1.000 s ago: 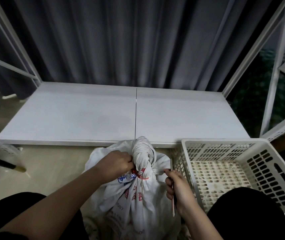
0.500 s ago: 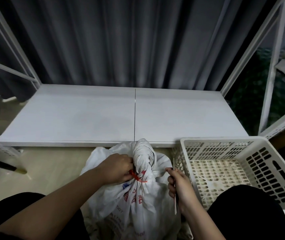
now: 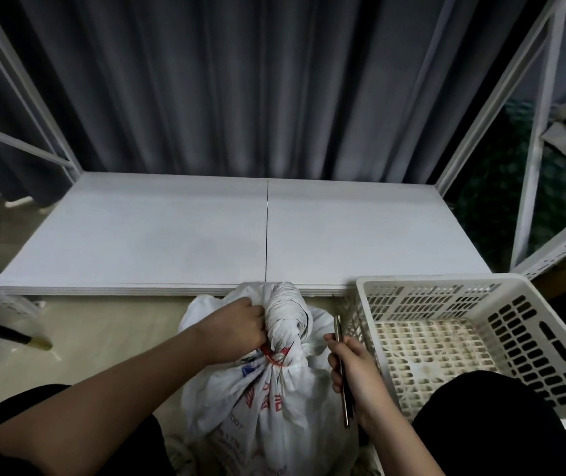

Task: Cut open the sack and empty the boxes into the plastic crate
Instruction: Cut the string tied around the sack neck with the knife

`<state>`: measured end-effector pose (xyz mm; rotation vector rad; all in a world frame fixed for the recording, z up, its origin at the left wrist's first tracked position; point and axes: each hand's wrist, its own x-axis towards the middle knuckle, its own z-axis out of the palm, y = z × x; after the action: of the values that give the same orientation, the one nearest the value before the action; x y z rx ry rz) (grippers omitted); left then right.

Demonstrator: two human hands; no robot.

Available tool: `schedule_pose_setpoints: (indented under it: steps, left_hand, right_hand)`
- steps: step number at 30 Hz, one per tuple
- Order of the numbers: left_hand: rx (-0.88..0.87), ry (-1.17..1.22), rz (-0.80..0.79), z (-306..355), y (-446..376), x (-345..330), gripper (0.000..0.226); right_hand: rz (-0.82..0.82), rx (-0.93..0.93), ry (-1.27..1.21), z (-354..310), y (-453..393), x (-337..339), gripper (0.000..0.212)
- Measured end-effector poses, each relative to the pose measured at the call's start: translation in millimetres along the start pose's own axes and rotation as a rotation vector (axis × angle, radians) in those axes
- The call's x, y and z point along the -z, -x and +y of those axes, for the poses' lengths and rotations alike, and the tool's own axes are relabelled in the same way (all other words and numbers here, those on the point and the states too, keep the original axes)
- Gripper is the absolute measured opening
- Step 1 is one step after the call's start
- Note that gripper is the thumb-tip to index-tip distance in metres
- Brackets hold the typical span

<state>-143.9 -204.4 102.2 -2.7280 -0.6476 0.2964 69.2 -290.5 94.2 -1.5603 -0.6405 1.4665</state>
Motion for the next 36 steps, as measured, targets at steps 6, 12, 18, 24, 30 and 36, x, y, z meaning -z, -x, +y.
schedule_pose_setpoints:
  steps: [6, 12, 18, 24, 30, 36]
  left_hand:
    - [0.150, 0.012, -0.127, -9.8, 1.5, 12.5, 0.014]
    - [0.164, -0.038, -0.302, 8.2, 3.4, 25.8, 0.017]
    - [0.005, -0.150, -0.128, 10.5, 19.9, 17.5, 0.018]
    - [0.002, -0.311, 0.022, -12.2, 36.2, 13.3, 0.023]
    - [0.281, 0.002, -0.249, 3.8, 15.0, 27.6, 0.021]
    - [0.115, -0.086, -0.189, -6.8, 26.7, 15.6, 0.015]
  right_hand:
    - [-0.017, -0.012, -0.035, 1.1, 0.8, 0.6, 0.012]
    - [-0.022, -0.003, -0.021, 2.0, 1.0, 2.1, 0.013]
    - [-0.026, -0.005, -0.013, -1.7, 4.3, 3.5, 0.014]
    - [0.004, 0.013, 0.025, -3.1, 3.9, 4.1, 0.016]
    - [0.025, 0.054, 0.048, -5.9, 3.0, 5.1, 0.010]
    - [-0.038, 0.036, 0.035, -7.2, 4.8, 2.1, 0.012]
